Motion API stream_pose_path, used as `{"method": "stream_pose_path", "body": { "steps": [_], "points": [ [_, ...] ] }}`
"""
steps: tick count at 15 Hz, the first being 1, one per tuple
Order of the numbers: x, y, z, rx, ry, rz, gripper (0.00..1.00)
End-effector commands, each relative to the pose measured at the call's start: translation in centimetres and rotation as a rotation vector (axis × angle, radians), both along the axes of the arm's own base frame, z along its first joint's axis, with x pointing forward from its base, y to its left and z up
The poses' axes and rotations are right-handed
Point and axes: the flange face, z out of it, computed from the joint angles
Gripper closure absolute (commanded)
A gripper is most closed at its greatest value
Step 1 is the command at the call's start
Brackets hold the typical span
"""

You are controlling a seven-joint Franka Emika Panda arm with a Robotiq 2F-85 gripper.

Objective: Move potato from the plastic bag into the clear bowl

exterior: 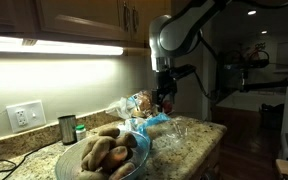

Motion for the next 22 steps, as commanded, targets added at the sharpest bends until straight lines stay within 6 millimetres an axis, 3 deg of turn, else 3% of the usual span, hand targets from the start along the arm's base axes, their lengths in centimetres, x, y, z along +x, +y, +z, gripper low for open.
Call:
{"method": "stream_pose_path", "body": {
  "steps": [1,7,17,22],
  "points": [
    [0.2,0.0,-0.1,0.0,0.003,0.006,0.0],
    [0.9,0.0,-0.3,-0.006,0.018,0.009,0.0],
    [3.9,-1.8,-6.6,0.035,0.177,-0.025,0.0],
    [5.1,-1.6,-8.5,0.075,0.246,-0.027,0.0]
  ]
}}
